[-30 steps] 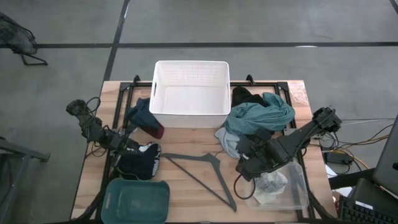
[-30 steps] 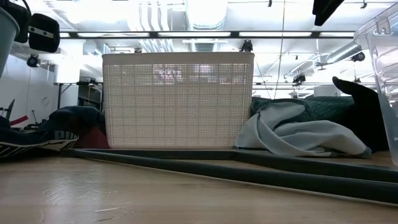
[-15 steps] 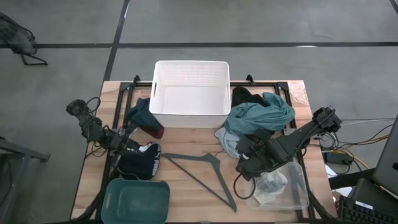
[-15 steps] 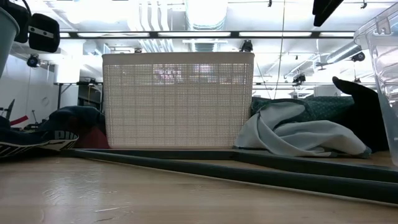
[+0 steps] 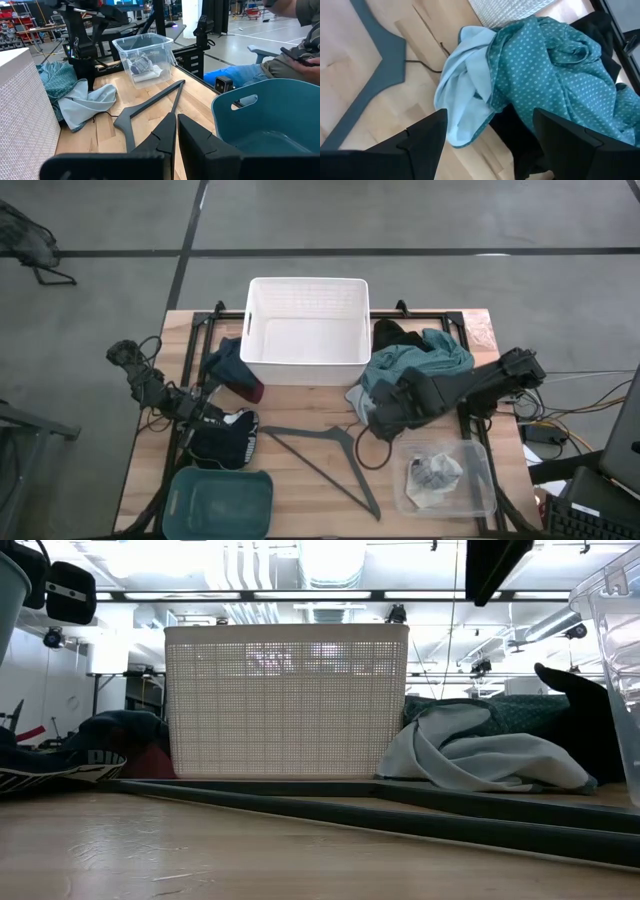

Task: Pick & Place Cloths
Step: Put the light green polo shirt into the white laundry bin

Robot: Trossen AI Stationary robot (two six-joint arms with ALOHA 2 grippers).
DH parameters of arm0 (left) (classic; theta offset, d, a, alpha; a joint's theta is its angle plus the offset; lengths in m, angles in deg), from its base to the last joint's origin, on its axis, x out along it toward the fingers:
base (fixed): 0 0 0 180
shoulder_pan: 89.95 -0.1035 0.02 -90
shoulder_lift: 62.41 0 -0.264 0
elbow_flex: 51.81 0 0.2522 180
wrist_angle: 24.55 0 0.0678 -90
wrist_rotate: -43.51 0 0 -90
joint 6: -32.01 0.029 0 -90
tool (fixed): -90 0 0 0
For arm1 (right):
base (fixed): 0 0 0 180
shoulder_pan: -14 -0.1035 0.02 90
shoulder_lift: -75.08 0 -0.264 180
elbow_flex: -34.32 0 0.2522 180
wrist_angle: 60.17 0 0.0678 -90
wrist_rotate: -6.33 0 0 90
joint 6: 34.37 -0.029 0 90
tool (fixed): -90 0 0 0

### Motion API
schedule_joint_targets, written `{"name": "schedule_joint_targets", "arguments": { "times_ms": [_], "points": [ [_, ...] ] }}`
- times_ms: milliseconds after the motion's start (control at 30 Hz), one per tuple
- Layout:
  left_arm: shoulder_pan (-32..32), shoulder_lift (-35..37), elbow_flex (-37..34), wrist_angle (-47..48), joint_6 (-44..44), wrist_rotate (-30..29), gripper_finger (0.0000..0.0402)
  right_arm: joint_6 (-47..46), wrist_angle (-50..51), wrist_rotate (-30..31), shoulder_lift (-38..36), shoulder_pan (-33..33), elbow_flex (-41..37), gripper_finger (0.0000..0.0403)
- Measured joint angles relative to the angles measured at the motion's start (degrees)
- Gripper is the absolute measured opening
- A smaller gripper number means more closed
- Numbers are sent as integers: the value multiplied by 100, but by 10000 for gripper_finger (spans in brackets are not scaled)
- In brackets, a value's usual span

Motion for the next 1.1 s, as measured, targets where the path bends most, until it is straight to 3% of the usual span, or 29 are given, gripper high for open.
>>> {"name": "schedule_joint_targets", "arguments": {
  "times_ms": [700,1100],
  "points": [
    [-1,0,0,0,1,-1,23,239,-20,-258,0,537,-40,315],
    [1,0,0,0,-1,-1,23,343,-144,-635,0,701,-929,299]
  ]
}}
